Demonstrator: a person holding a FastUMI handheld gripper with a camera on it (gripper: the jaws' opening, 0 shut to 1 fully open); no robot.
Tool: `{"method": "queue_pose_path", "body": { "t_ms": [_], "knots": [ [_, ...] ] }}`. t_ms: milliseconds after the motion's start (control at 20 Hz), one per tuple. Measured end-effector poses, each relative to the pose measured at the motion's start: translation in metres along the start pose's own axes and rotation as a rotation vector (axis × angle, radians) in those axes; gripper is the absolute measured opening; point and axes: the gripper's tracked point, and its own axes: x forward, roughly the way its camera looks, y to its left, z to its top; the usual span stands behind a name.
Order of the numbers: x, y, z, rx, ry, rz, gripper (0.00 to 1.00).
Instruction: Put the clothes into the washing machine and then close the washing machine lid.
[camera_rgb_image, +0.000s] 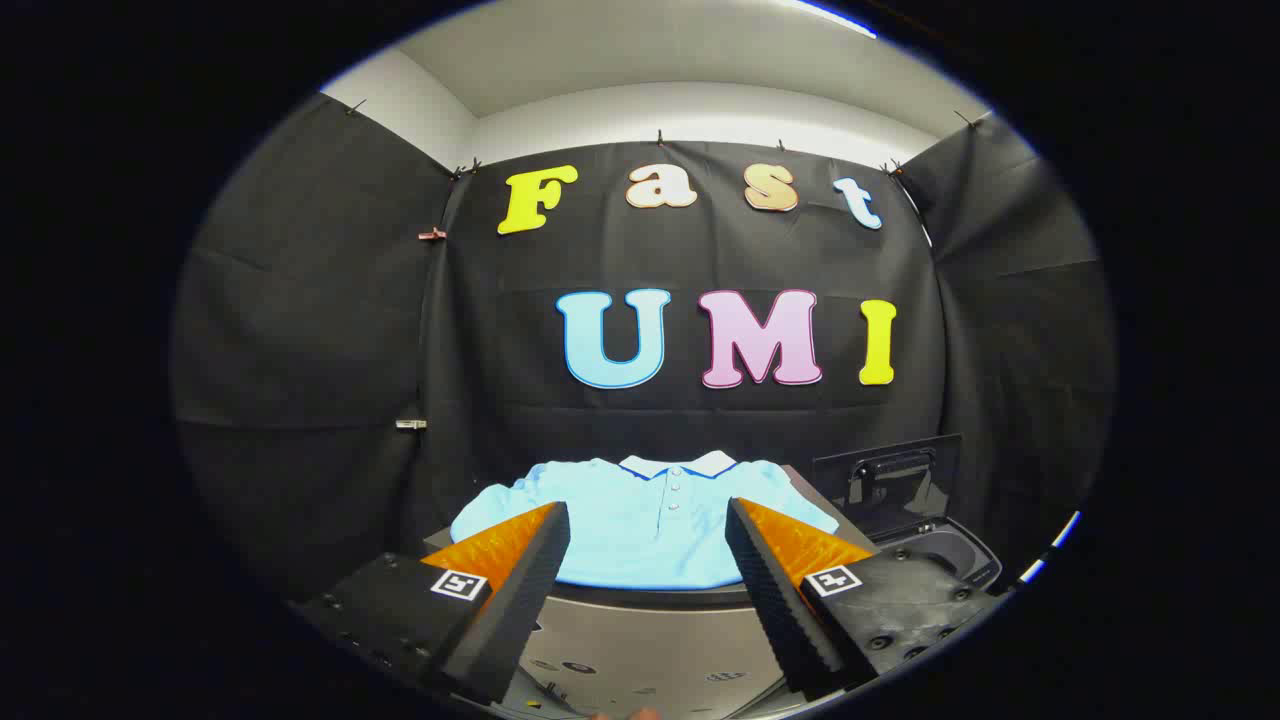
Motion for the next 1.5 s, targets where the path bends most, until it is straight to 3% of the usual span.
{"method": "queue_pose_path", "body": {
  "t_ms": [1500],
  "knots": [
    [0.0064,-0.0080,-0.0034,0.001,0.015,-0.034,0.99]
  ]
}}
